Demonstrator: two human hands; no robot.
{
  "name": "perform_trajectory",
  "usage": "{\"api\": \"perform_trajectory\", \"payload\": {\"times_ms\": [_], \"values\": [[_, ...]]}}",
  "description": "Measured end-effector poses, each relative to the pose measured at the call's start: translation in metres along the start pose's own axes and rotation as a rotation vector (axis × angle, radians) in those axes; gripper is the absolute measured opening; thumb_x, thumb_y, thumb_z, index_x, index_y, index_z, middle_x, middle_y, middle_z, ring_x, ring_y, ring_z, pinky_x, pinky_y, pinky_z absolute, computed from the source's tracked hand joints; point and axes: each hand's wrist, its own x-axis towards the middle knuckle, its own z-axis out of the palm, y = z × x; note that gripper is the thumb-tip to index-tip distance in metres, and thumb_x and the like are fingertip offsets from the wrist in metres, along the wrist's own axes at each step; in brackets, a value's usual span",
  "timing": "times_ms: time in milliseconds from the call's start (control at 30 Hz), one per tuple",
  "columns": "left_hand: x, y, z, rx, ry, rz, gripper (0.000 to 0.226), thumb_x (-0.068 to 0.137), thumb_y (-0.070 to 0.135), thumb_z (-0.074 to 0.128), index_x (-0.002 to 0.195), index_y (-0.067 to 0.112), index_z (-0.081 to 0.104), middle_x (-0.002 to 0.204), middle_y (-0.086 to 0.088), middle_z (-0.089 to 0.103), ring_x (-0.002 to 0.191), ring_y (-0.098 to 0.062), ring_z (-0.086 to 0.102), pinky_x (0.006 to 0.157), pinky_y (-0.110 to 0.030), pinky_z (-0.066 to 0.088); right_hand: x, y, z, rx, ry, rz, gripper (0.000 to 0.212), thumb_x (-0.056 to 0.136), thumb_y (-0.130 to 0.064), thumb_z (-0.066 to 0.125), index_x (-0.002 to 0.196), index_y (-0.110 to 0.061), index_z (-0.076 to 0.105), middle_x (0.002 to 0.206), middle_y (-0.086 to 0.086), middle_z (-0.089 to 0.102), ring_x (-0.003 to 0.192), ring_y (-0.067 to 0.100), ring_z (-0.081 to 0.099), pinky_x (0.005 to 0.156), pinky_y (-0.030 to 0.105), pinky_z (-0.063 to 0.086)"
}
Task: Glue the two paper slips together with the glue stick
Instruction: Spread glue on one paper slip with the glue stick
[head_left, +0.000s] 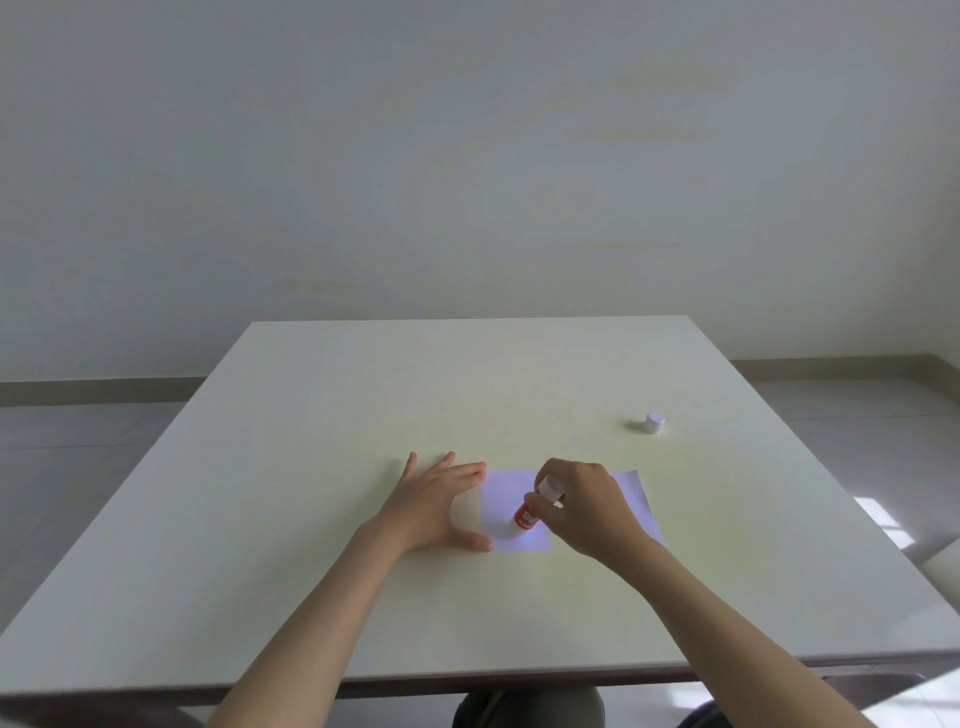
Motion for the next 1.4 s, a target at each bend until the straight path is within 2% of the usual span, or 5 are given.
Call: {"api": "perform_trajectory", "payload": {"times_ms": [200,300,533,833,1400], "values": [[-0.001,-0.001,0.000,0.000,0.010,0.001,0.101,0.064,0.074,0.062,0.148,0.031,0.024,0.156,0.024,0.018,0.147,-0.007,0.004,0.118,-0.053,-0.008,-0.004,0.013,-0.012,-0.039,0.035,0.055,0.013,0.083,-0.021,0.062,0.071,-0.017,0.058,0.068,-0.006,0.068,0.052,0.000,0.045,0.052,0.007,0.033],[-0.001,0.000,0.000,0.003,0.005,-0.001,0.101,0.064,0.074,0.062,0.147,0.031,0.025,0.156,0.024,0.018,0.147,-0.007,0.004,0.117,-0.054,-0.008,-0.002,0.017,-0.017,-0.023,0.040,0.084,0.010,0.082,-0.018,0.063,0.074,-0.013,0.062,0.067,-0.006,0.064,0.059,0.009,0.047,0.051,0.013,0.030],[0.000,0.000,-0.002,0.022,-0.019,-0.021,0.100,0.066,0.073,0.061,0.148,0.033,0.021,0.156,0.025,0.016,0.147,-0.006,0.002,0.116,-0.055,-0.010,0.016,-0.003,-0.016,0.062,0.153,0.054,0.013,0.077,-0.019,0.062,0.066,-0.018,0.055,0.039,-0.018,0.051,0.044,0.002,0.042,0.045,0.016,0.024],[-0.001,0.002,-0.004,-0.008,-0.030,-0.008,0.088,0.068,0.070,0.062,0.144,0.039,0.028,0.155,0.028,0.016,0.148,-0.008,0.000,0.114,-0.060,-0.012,0.038,-0.026,0.023,0.026,0.047,-0.009,0.015,0.081,-0.021,0.060,0.084,-0.008,0.065,0.079,0.005,0.071,0.065,0.019,0.049,0.047,0.018,0.027],[0.002,0.004,-0.006,0.079,-0.038,-0.061,0.101,0.060,0.077,0.060,0.146,0.035,0.026,0.154,0.028,0.019,0.147,-0.006,0.008,0.109,-0.069,-0.008,0.031,0.016,-0.017,-0.006,0.143,0.180,0.014,0.081,-0.018,0.062,0.085,-0.005,0.066,0.069,0.001,0.057,0.066,0.024,0.049,0.052,0.026,0.030]]}}
